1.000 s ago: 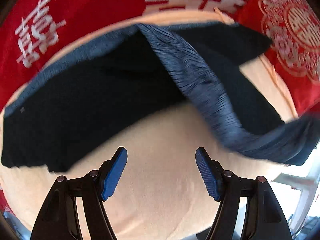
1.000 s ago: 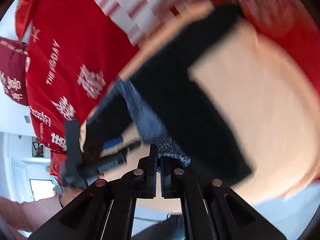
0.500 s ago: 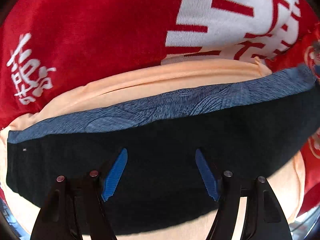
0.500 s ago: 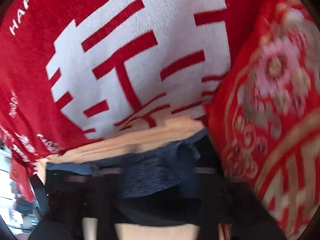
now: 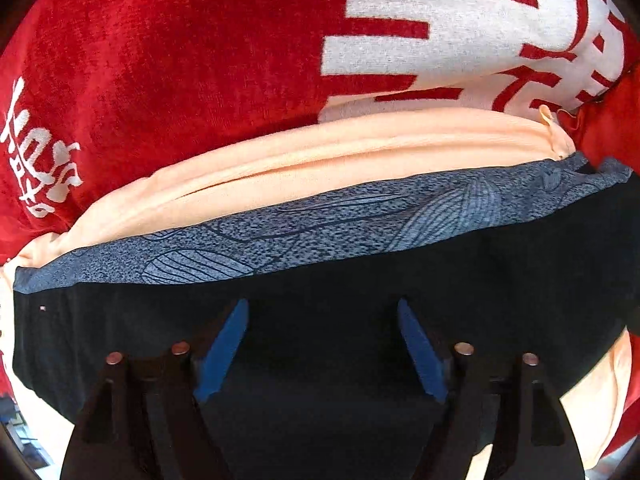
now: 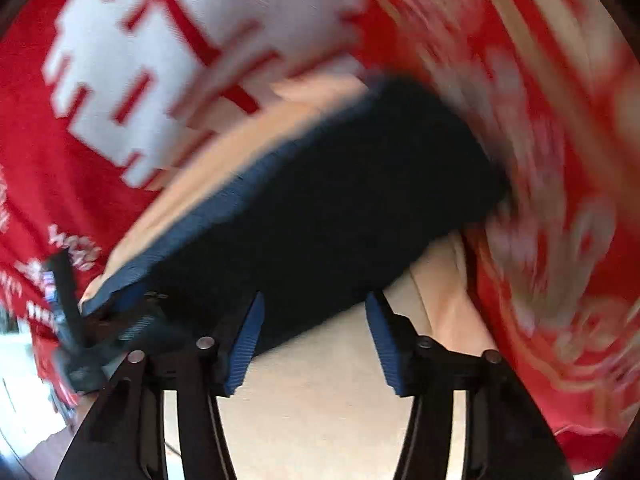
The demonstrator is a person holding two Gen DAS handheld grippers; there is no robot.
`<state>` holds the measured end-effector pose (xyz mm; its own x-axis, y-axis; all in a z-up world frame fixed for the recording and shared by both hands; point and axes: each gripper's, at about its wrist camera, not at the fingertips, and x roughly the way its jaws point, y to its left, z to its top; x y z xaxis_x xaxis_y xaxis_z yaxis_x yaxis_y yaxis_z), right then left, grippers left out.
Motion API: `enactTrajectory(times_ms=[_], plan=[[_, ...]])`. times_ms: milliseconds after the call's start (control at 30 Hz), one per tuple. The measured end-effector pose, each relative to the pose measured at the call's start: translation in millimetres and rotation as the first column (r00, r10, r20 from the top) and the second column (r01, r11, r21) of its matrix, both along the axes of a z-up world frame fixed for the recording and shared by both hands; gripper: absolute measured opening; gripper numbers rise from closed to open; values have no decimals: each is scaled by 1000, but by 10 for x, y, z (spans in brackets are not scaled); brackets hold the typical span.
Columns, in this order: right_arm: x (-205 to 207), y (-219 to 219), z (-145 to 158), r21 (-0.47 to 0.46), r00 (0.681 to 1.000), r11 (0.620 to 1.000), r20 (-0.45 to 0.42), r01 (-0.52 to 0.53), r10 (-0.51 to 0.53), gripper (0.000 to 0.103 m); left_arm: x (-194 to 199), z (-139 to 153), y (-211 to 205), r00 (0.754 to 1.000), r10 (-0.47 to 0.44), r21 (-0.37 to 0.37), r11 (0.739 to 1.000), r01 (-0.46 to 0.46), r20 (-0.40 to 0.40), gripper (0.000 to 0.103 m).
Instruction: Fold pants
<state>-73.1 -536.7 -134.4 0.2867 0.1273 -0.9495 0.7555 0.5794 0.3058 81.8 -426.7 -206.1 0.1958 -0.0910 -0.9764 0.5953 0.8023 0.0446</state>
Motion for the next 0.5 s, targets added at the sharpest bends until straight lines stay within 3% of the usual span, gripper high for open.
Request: enactTrajectory(times_ms=[167,200,233,267,400,500], plan=[[-53,-215,-211,-61,991,989,39,133,-131,54,-4,-4,87,1000,-11,1,1000,11,14,80],[-4,-258,-214,-78,991,988,50,131,-128,47,-45,-41,66,1000,-12,5,1000,12,16,80],[31,-275,-207,-91,992,988,46,125,-121,22,-42,-60,30,1000,-11,8,1000,11,14,80],[81,-289,-156,-110,993,988,51,110,-105,8,-27,-43,35,1000,-3,13,1000,3,9,80],[211,-218,402,-240,983,971,182,9,36,8,-38,152,-3,996,25,-13,1000,-24,82,80],[267,-176,567,-289,976,956,185,-54,111,8,-22,104,-50,996,18,9,1000,-19,85,80]])
